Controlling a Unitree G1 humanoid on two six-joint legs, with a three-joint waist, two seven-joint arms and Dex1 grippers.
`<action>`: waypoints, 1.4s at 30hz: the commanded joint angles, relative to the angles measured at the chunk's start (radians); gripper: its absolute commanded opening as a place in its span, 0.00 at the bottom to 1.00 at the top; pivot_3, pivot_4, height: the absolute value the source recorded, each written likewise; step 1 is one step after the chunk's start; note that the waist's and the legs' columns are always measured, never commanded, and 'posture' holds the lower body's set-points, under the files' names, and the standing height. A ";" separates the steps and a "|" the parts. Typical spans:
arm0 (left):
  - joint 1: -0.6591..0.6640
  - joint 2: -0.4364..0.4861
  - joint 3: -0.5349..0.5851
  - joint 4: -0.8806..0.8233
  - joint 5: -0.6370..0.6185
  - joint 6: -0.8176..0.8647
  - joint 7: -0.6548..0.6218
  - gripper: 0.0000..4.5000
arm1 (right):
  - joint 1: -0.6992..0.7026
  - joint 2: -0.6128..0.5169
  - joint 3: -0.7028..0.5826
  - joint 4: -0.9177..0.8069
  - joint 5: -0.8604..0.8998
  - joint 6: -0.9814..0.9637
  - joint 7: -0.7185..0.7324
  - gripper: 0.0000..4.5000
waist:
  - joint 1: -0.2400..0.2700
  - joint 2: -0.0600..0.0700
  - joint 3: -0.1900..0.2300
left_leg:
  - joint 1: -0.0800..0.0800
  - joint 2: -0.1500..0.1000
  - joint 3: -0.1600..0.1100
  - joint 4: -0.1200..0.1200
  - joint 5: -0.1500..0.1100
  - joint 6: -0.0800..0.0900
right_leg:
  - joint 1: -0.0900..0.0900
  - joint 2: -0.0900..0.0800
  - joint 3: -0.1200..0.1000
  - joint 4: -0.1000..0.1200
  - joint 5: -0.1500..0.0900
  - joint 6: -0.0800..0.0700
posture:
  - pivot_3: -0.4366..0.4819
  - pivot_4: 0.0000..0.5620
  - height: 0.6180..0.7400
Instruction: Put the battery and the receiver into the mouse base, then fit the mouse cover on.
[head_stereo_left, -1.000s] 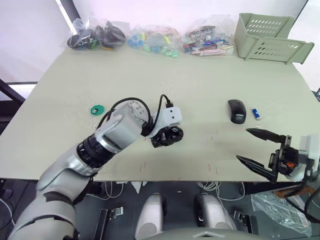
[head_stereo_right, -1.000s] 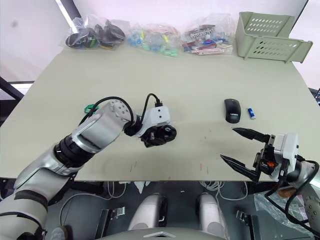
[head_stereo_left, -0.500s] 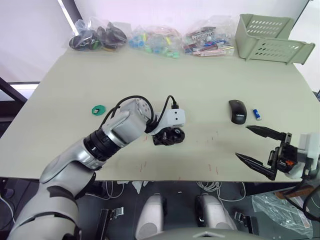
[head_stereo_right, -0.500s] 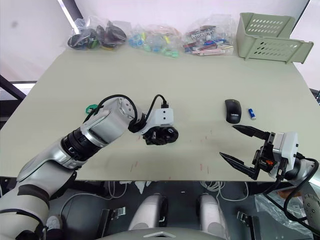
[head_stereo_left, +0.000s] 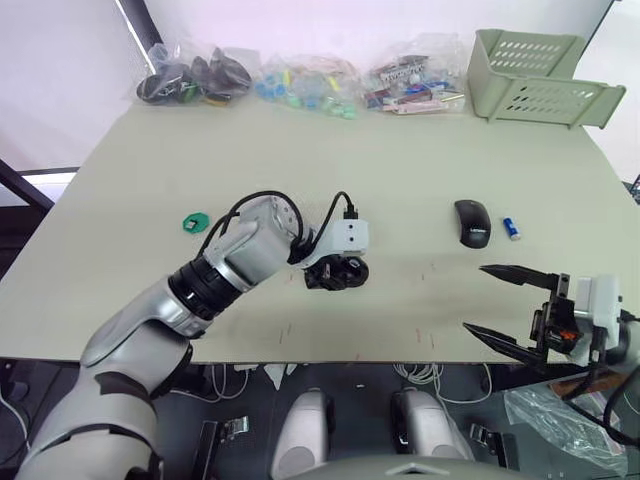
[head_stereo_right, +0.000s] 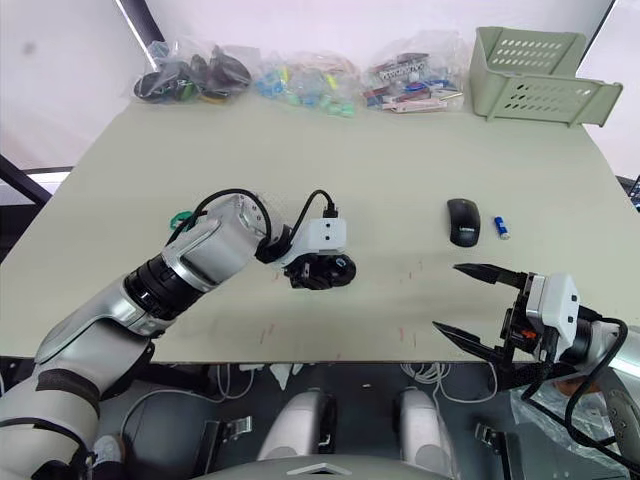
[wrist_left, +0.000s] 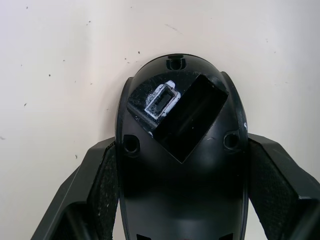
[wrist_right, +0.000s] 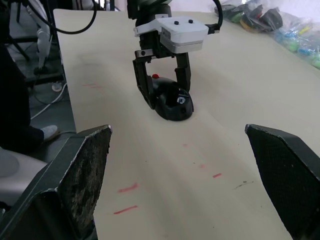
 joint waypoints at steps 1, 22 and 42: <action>0.026 0.013 -0.009 0.065 0.051 -0.073 0.000 0.65 | -0.020 -0.016 -0.011 -0.016 0.017 0.005 -0.005 1.00 | 0.001 0.000 0.000 | 0.000 0.000 0.000 0.000 0.000 0.000 | 0.000 0.000 0.000 0.000 0.000 0.000 | 0.48 0.27 1.00; 0.038 -0.010 0.054 0.156 0.052 -0.179 -0.046 0.65 | -0.034 -0.007 0.002 -0.011 0.011 0.010 -0.025 1.00 | 0.000 0.001 0.000 | 0.000 0.000 0.000 0.000 0.000 0.000 | 0.000 0.001 0.000 0.000 0.000 0.000 | 0.48 0.27 1.00; 0.073 -0.032 0.191 0.279 0.007 -0.427 -0.116 0.90 | -0.025 -0.016 -0.017 -0.027 0.034 0.028 -0.037 1.00 | -0.002 0.000 0.000 | -0.002 0.000 -0.001 0.000 0.000 0.000 | -0.001 0.001 0.000 -0.001 0.000 0.000 | 0.48 0.27 1.00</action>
